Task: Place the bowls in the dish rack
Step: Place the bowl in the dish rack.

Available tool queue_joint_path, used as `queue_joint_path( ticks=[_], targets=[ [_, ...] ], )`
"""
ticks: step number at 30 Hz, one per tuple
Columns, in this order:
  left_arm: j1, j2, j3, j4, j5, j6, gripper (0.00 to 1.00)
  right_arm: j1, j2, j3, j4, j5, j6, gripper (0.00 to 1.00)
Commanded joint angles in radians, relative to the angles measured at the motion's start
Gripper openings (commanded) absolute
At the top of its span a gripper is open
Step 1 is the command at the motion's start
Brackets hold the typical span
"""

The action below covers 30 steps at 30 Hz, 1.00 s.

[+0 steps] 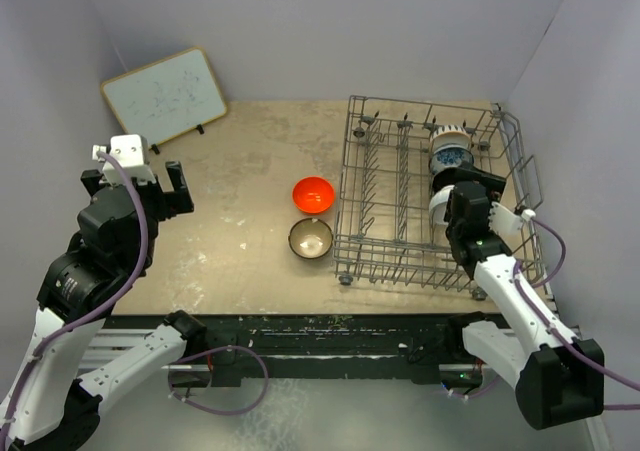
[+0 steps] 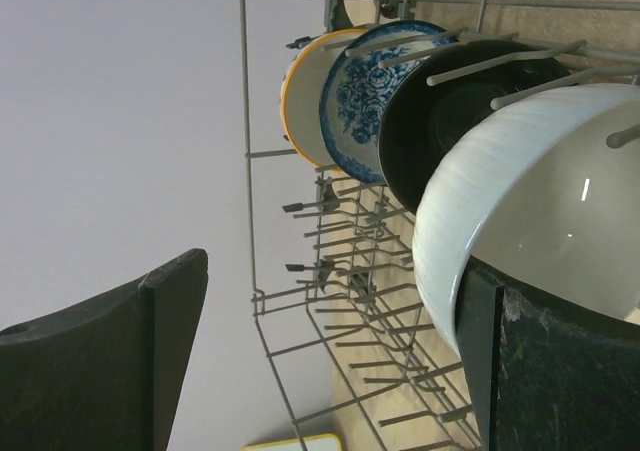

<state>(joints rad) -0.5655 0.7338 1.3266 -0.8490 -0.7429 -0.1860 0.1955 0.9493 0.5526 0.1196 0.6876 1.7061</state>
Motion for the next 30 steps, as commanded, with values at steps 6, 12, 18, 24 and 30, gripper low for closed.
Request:
queue_joint_path(
  ticks=[6, 12, 18, 24, 30],
  targets=[
    [-0.005, 0.013, 0.002, 0.071, 0.029, 0.025, 0.99, 0.002, 0.059, 0.298, -0.369, 0.012, 0.224, 1.00],
    [-0.005, 0.003, -0.021, 0.088, 0.031, 0.026, 0.99, -0.023, 0.149, 0.376, -0.538, -0.067, 0.189, 1.00],
    [-0.005, -0.007, -0.050, 0.094, 0.037, 0.030, 0.99, -0.024, 0.110, 0.237, -0.452, -0.072, 0.197, 0.99],
    [-0.005, -0.002, -0.057, 0.096, 0.030, 0.038, 0.99, -0.026, 0.100, 0.133, -0.334, -0.099, 0.201, 0.99],
    [-0.005, 0.000, -0.073, 0.103, 0.036, 0.035, 0.99, -0.040, 0.162, 0.183, -0.410, -0.155, 0.138, 1.00]
  ],
)
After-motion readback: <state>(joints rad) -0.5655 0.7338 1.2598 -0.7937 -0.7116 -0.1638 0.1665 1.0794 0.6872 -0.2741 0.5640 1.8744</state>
